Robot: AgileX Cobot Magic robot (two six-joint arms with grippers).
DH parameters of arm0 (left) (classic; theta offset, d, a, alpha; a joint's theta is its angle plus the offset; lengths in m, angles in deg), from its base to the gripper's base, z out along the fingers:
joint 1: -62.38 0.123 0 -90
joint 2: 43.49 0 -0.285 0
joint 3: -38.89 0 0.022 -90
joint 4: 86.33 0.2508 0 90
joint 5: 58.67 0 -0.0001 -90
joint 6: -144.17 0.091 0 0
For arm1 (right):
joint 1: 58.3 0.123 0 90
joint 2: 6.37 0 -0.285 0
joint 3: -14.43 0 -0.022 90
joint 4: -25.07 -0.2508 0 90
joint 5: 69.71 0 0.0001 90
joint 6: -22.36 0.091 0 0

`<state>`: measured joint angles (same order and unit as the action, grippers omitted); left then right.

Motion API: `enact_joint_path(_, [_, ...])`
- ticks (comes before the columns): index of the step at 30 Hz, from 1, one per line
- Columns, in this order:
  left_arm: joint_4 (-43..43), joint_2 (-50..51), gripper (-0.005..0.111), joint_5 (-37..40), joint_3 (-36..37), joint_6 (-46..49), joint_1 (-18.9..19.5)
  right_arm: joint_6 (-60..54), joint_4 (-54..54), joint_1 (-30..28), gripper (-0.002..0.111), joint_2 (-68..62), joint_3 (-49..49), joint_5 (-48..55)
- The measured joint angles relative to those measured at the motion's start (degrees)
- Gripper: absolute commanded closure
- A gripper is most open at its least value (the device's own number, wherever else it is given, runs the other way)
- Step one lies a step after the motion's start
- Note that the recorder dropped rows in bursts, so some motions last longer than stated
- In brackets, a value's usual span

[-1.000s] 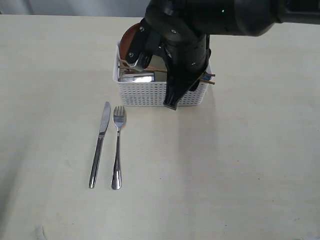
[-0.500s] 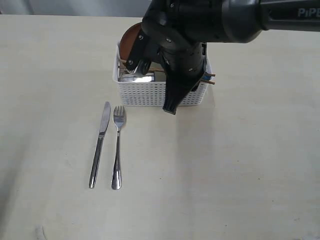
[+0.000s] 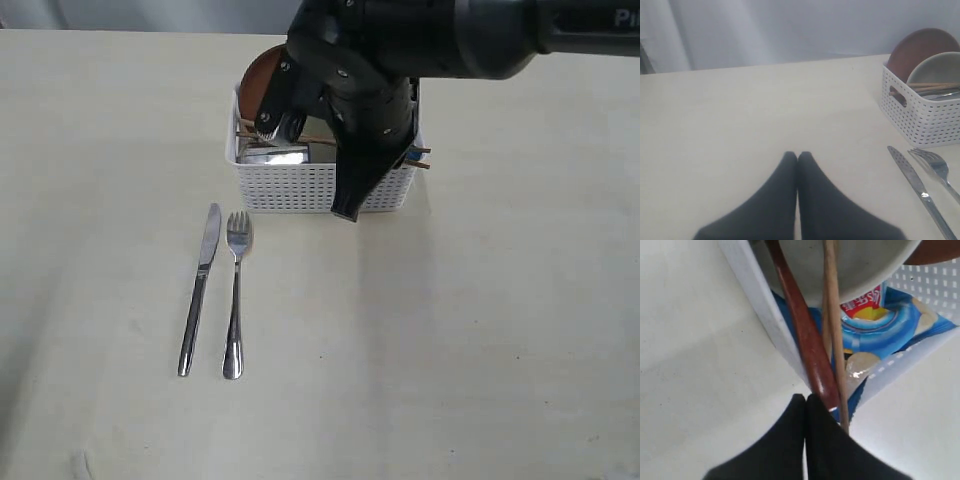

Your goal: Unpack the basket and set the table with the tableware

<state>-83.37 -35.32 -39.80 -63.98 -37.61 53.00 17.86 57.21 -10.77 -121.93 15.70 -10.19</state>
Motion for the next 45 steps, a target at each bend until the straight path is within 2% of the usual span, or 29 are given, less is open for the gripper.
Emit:
enact_joint_path(7, [0.00,0.00,0.107,0.00,0.00,0.00,0.00,-0.73,-4.43,0.00,0.107,2.93,0.00,-1.35])
enact_joint_path(9, [0.00,0.00,0.107,0.00,0.00,0.00,0.00,-1.32,-6.48,0.00,0.099,2.93,0.00,-1.60])
enact_joint_path(13, [0.00,0.00,0.107,0.00,0.00,0.00,0.00,-1.06,-7.80,-0.11,0.064,2.83,0.00,-2.21])
enact_joint_path(15, [0.00,0.00,0.107,0.00,0.00,0.00,0.00,-0.34,-7.92,-0.34,0.057,2.59,0.00,-2.81])
enact_joint_path(25, [0.00,0.00,0.107,0.00,0.00,0.00,0.00,4.50,-0.36,-0.46,0.061,-1.42,0.00,-1.65])
enact_joint_path(27, [0.00,0.00,0.107,0.00,0.00,0.00,0.00,4.93,0.33,-0.46,0.065,-2.62,0.00,-1.56])
enact_joint_path(29, [0.00,0.00,0.107,0.00,0.00,0.00,0.00,5.56,1.25,-0.46,0.074,-3.23,0.00,-1.56])
enact_joint_path(31, [0.00,0.00,0.107,0.00,0.00,0.00,0.00,5.94,2.08,-0.46,0.090,-3.47,0.00,-1.67])
enact_joint_path(32, [0.00,0.00,0.107,0.00,0.00,0.00,0.00,6.03,2.50,-0.46,0.105,-3.51,0.00,-1.67])
enact_joint_path(33, [0.00,0.00,0.107,0.00,0.00,0.00,0.00,6.17,3.29,-0.46,0.108,-3.51,0.00,-1.67])
enact_joint_path(45, [0.00,0.00,0.107,0.00,0.00,0.00,0.00,5.54,4.65,-0.46,0.109,-0.13,0.00,0.00])
